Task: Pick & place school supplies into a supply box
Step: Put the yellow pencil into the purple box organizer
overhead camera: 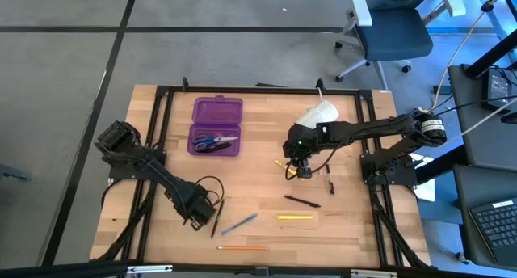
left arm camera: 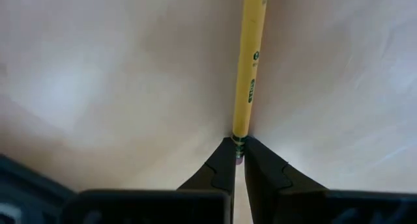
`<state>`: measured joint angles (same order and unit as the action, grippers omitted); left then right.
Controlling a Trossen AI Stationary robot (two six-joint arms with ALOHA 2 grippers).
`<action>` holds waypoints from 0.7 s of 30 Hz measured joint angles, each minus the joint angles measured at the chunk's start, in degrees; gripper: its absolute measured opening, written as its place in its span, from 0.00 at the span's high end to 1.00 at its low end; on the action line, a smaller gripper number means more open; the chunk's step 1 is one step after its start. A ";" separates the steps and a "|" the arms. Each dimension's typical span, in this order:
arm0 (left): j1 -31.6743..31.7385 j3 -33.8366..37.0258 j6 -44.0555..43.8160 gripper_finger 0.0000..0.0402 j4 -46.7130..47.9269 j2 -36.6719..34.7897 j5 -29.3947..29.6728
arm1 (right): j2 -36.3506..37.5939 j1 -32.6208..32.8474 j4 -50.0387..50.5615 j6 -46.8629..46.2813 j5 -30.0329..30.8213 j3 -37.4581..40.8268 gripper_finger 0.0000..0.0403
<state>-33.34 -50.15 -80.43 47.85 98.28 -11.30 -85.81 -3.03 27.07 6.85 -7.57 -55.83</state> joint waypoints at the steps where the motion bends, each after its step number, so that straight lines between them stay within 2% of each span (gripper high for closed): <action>1: 0.39 0.02 0.98 0.98 0.41 -0.47 1.52 | 0.01 0.00 0.02 -0.68 0.00 0.00 0.68; 8: 1.64 0.24 0.24 0.98 3.18 -8.29 18.59 | 0.01 0.00 0.61 -2.09 0.02 0.00 0.68; 14: 4.26 0.19 0.61 0.98 5.56 -14.93 24.81 | 0.01 0.00 0.63 -2.09 0.02 0.00 0.68; 19: 8.73 0.15 5.47 0.98 9.01 -19.59 30.35 | 0.01 0.00 0.63 -2.09 0.02 0.00 0.68; 21: 11.40 0.15 8.30 0.98 11.00 -20.96 29.95 | 0.01 0.00 0.93 -2.09 0.02 0.00 0.68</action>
<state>-21.94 -50.00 -72.13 58.85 77.31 18.66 -85.80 -3.03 28.00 4.75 -7.55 -55.83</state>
